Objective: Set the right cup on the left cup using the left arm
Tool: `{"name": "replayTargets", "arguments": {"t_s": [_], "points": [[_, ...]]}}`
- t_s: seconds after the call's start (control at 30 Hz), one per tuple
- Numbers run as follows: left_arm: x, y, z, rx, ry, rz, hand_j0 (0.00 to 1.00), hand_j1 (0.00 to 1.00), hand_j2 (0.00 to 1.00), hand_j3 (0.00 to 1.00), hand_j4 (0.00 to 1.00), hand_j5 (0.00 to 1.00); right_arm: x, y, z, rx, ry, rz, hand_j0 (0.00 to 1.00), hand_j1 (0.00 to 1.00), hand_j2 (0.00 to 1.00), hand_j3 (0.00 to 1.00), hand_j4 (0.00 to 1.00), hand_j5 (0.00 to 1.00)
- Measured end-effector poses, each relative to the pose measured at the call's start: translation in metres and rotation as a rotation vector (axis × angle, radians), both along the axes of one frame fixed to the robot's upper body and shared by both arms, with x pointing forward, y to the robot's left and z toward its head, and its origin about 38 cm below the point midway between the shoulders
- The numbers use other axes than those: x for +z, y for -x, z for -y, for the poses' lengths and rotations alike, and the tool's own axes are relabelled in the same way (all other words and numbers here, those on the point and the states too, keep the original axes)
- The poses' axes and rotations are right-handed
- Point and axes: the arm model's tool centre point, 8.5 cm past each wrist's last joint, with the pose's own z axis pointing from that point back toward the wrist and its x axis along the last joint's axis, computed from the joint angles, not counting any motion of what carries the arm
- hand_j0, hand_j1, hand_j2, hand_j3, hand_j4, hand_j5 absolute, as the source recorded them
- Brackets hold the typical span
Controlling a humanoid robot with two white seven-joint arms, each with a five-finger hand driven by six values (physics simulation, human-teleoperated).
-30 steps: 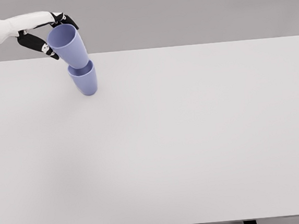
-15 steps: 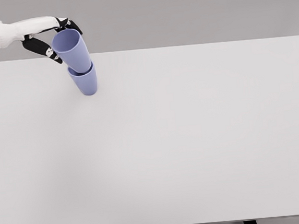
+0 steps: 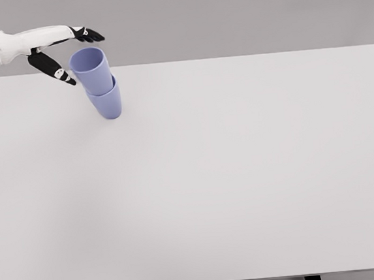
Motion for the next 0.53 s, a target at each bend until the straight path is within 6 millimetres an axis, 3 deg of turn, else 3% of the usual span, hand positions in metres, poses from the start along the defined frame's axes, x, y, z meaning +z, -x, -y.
{"name": "replayTargets", "arguments": {"t_s": [0.13,0.27,0.37,0.5,0.53], "points": [[0.012,0.007,0.001,-0.030,0.015,0.029,1.00,1.00,1.00,1.00,1.00,1.00,0.000,0.000,0.000,0.000,0.000,0.000,1.00,1.00,1.00,1.00,1.00,1.00],[0.032,0.030,-0.011,-0.076,0.065,0.062,1.00,1.00,1.00,1.00,1.00,1.00,0.000,0.000,0.000,0.000,0.000,0.000,1.00,1.00,1.00,1.00,1.00,1.00],[0.018,0.074,-0.015,-0.158,0.122,0.014,1.00,1.00,1.00,1.00,1.00,1.00,0.000,0.000,0.000,0.000,0.000,0.000,1.00,1.00,1.00,1.00,1.00,1.00],[-0.035,0.160,-0.019,-0.251,0.200,-0.145,1.00,1.00,1.00,1.00,1.00,1.00,0.000,0.000,0.000,0.000,0.000,0.000,1.00,1.00,1.00,1.00,1.00,1.00],[-0.027,0.169,-0.019,-0.265,0.210,-0.133,1.00,1.00,1.00,1.00,1.00,1.00,0.000,0.000,0.000,0.000,0.000,0.000,1.00,1.00,1.00,1.00,1.00,1.00]]}}
